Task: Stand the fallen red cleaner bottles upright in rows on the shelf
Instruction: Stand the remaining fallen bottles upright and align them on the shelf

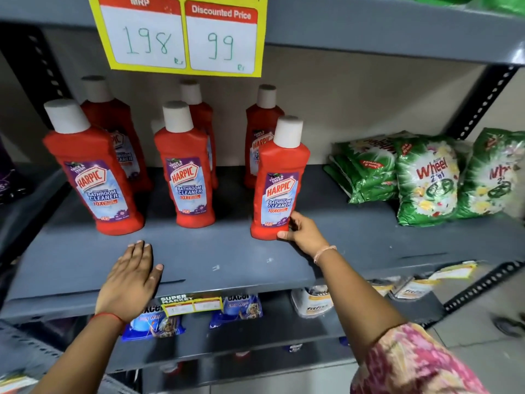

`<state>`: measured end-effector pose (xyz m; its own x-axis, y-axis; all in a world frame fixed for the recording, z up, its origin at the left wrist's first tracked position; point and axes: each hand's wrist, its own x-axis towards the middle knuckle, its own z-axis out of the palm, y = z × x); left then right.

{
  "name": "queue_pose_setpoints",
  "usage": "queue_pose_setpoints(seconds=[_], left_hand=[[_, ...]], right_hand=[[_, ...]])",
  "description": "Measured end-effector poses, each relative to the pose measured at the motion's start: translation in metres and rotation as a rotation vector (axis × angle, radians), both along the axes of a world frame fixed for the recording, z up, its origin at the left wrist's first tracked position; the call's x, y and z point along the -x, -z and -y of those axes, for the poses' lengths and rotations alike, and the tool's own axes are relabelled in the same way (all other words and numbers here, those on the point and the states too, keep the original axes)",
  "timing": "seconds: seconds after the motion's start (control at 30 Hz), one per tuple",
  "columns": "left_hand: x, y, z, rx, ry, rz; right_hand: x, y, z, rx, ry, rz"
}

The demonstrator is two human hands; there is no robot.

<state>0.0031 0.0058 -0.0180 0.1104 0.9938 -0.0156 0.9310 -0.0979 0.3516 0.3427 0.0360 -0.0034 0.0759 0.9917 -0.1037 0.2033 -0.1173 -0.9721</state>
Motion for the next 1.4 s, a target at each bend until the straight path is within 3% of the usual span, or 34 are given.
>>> queue_pose_setpoints(seconds=[0.93,1.03,1.1,1.17,1.27,1.33,1.4], left_hand=[[0.011,-0.003,-0.007,0.075,0.124,-0.044],[0.031,-0.006,-0.005,0.094,0.166,-0.03],[0.051,-0.005,-0.004,0.082,0.129,-0.016],[0.071,-0.005,-0.005,0.066,0.083,-0.007],[0.089,-0.007,-0.01,0.051,0.05,0.03],[0.094,-0.009,-0.013,0.054,0.056,0.037],[0.095,-0.007,-0.013,0.034,0.061,0.039]], right_hand=[[0.003,-0.01,0.071,0.033,-0.067,0.079],[0.004,-0.003,0.084,-0.037,0.103,0.063],[0.018,0.008,0.105,-0.182,0.332,0.253],[0.056,0.016,0.134,-0.457,0.497,0.505],[0.131,0.01,0.14,-0.659,0.264,0.485],[0.166,-0.002,0.109,-0.564,0.097,0.382],[0.181,-0.01,0.066,-0.415,0.117,0.271]])
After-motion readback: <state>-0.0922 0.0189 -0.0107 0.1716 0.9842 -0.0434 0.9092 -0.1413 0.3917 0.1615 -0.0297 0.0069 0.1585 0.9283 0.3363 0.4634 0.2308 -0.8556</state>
